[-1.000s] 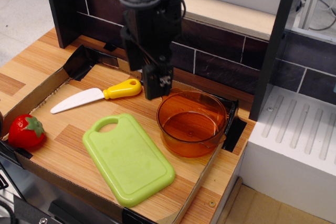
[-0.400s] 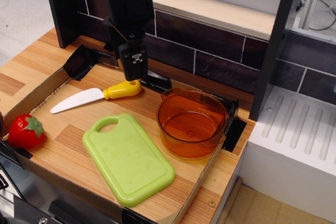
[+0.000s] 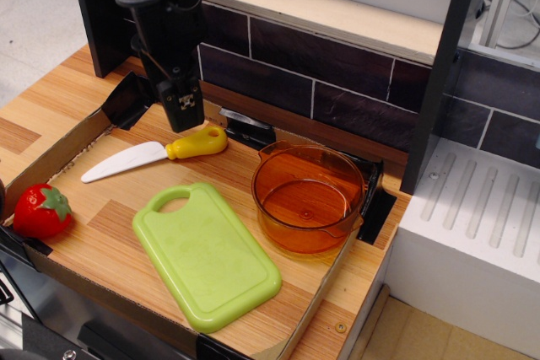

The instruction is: Put knife on cutting board

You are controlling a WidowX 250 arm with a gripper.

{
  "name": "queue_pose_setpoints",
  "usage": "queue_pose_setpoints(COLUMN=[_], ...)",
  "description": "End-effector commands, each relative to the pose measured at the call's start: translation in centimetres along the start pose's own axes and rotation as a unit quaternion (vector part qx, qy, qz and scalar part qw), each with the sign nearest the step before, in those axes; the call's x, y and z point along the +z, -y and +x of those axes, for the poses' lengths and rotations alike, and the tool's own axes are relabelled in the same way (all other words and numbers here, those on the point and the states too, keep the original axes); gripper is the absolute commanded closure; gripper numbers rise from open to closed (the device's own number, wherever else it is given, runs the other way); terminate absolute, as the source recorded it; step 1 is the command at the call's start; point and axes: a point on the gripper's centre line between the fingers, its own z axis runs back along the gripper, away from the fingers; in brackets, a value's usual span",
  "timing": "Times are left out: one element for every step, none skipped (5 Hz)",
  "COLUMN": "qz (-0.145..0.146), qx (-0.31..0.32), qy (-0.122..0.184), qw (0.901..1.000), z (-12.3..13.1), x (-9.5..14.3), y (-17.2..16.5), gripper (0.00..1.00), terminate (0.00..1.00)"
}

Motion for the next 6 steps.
queue_pose_setpoints(qz=[0.017, 0.017, 0.017, 0.018, 0.021, 0.024], qx=[0.018, 0.020, 0.023, 0.023, 0.032, 0.037], qy=[-0.008, -0.016, -0.022, -0.027, -0.031, -0.030], qw=[0.9997, 0.9995, 0.9994, 0.9992, 0.9988, 0.9986], z=[0.8, 0.7, 0.7, 0.7, 0.6, 0.7], x=[-1.4, -2.5, -3.4, -4.0, -4.4, -4.6], y=[-1.5, -1.5, -1.5, -1.4, -1.5, -1.9], gripper=[0.00, 0.00, 0.00, 1.00, 1.00, 1.00], terminate=[0.00, 0.00, 0.00, 0.00, 0.00, 0.00])
